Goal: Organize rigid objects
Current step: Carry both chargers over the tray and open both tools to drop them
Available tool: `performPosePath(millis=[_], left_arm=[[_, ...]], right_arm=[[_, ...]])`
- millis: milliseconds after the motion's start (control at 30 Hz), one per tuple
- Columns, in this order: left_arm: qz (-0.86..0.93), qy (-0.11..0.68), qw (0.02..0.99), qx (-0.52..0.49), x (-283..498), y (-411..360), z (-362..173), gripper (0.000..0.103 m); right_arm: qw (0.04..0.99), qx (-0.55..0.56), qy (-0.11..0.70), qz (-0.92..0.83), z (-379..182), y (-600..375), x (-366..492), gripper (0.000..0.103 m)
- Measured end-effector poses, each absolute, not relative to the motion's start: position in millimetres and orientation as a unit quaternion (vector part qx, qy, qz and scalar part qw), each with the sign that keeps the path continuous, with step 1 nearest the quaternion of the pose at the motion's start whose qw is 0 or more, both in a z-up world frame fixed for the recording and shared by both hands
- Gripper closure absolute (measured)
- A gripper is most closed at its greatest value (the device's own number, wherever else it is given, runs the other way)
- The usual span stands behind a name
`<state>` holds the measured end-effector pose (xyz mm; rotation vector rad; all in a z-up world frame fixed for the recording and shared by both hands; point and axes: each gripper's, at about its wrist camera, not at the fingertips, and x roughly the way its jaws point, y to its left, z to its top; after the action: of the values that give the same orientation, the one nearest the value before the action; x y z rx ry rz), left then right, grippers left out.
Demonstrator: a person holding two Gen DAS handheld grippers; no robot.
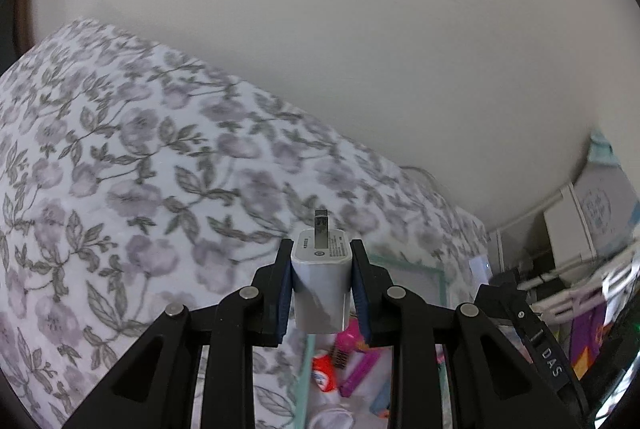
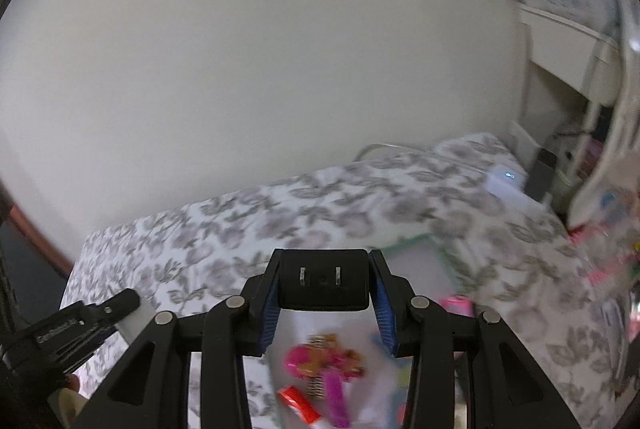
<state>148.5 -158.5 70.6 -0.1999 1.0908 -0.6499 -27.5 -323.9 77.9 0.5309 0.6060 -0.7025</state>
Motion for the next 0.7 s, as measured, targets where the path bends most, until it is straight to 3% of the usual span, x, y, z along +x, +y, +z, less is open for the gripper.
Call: performPosePath(millis=[333,700], left_arm=[[-0.349,0.518,0.781,-0.028,106.3,-213.2,73.8,0.075],[-0.376,0.552,0.743,0.052,64.7,-263.9,40.1,0.075]], right_arm=[[0.834,0.257,0.307,-0.379,69.0,-355.9,-67.3,0.06],[0.813,0.273,0.36,-0.367,29.1,-367.8,-62.5,0.06]])
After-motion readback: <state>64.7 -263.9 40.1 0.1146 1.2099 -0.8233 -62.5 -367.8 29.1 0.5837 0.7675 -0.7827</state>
